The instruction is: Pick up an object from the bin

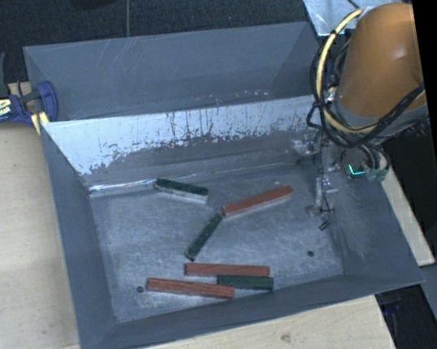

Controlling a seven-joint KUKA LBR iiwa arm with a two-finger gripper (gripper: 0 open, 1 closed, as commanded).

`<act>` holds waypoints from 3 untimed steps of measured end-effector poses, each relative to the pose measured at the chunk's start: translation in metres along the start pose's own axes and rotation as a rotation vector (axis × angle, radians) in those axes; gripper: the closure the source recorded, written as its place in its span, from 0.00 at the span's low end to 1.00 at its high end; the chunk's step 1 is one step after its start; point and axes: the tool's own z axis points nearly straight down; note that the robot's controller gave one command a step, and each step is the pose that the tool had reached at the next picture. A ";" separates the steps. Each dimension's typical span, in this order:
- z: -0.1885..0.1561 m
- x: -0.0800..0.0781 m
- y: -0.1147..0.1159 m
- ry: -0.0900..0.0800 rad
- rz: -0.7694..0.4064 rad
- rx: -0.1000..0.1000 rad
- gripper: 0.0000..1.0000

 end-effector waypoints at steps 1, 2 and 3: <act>0.008 -0.013 0.001 -0.019 0.001 0.003 0.00; 0.096 -0.053 0.014 -0.013 0.010 0.001 0.00; 0.108 -0.060 0.016 -0.001 0.005 0.000 0.00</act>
Offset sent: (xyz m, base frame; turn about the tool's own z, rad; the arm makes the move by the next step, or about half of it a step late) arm 0.0718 0.0212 -0.1453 0.0152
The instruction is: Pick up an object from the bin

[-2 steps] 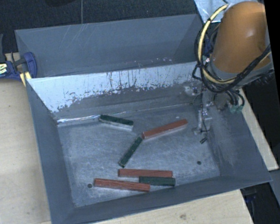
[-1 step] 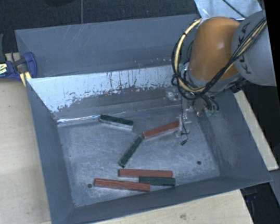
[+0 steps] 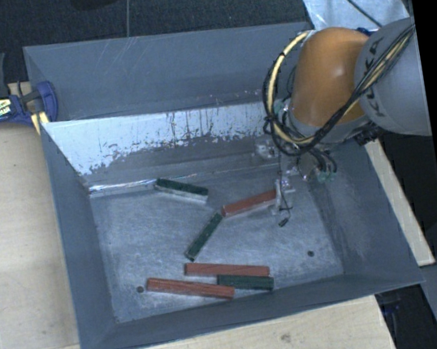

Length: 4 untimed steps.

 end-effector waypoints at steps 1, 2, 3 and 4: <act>0.000 0.001 0.011 -0.011 0.104 0.001 0.00; 0.037 0.006 0.022 -0.005 0.032 0.000 0.00; 0.036 0.001 0.028 -0.011 0.144 0.001 1.00; 0.036 0.001 0.028 -0.011 0.144 0.001 1.00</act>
Offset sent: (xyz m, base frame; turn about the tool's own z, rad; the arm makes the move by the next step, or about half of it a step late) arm -0.0062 0.0224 -0.0369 0.0320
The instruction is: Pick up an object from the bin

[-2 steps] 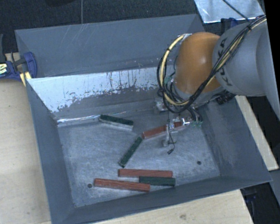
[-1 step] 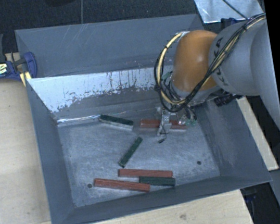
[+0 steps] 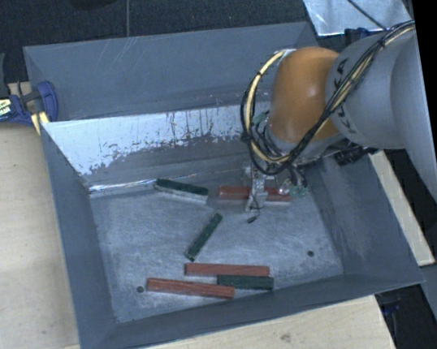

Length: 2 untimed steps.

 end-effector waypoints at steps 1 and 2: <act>-0.001 0.000 0.000 0.000 0.000 0.000 1.00; -0.004 0.000 0.000 0.002 -0.001 0.000 1.00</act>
Offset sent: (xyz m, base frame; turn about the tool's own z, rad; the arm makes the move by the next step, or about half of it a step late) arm 0.0002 0.0001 0.0073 0.0000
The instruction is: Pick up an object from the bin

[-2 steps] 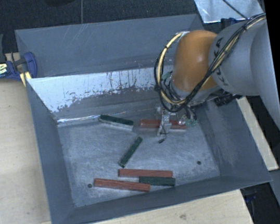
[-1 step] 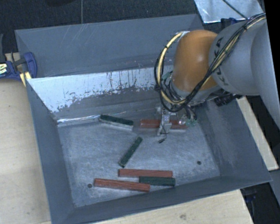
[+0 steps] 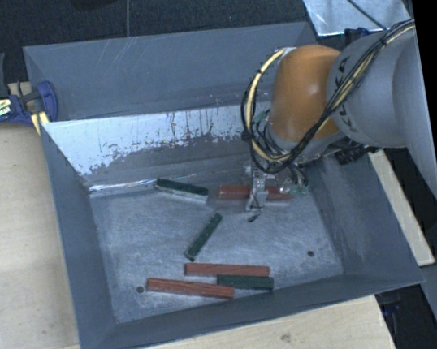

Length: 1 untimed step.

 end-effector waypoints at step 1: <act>-0.004 0.001 0.000 0.004 0.000 0.000 1.00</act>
Offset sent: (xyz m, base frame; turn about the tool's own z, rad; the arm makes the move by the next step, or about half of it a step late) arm 0.0000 0.0001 0.0160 0.0000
